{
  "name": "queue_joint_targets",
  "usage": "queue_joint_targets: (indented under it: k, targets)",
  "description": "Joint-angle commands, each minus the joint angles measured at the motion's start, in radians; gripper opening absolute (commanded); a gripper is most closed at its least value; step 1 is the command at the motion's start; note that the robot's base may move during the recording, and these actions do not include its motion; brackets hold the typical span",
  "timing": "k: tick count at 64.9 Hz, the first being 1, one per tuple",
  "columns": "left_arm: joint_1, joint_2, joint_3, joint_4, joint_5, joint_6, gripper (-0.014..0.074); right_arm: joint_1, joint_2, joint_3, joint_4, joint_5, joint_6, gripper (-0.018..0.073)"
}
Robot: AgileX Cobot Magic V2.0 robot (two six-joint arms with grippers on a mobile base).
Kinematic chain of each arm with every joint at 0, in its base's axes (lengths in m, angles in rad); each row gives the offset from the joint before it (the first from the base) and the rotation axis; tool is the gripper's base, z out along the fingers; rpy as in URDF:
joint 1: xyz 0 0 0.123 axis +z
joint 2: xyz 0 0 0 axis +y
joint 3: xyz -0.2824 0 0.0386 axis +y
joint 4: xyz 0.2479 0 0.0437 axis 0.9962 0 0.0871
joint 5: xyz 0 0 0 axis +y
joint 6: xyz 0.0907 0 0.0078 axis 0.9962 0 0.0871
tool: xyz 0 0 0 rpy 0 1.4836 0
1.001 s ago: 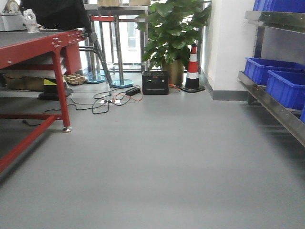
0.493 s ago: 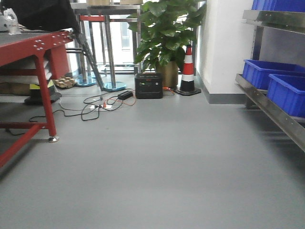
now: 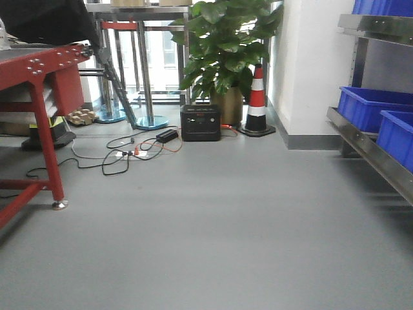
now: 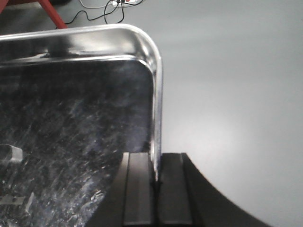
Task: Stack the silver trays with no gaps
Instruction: 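Drive toward the potted plant and cone while holding the tray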
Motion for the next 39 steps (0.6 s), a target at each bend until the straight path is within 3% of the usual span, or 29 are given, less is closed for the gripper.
queue_joint_targets:
  k: [1, 39]
  targets:
    - [-0.006, -0.012, -0.011, 0.021, -0.023, -0.007, -0.0017, -0.002, -0.014, -0.009, -0.036, -0.024, -0.015, -0.0067]
    - [-0.006, -0.012, -0.011, 0.029, -0.025, -0.007, -0.0017, -0.002, -0.014, -0.009, -0.036, -0.049, -0.015, -0.0067]
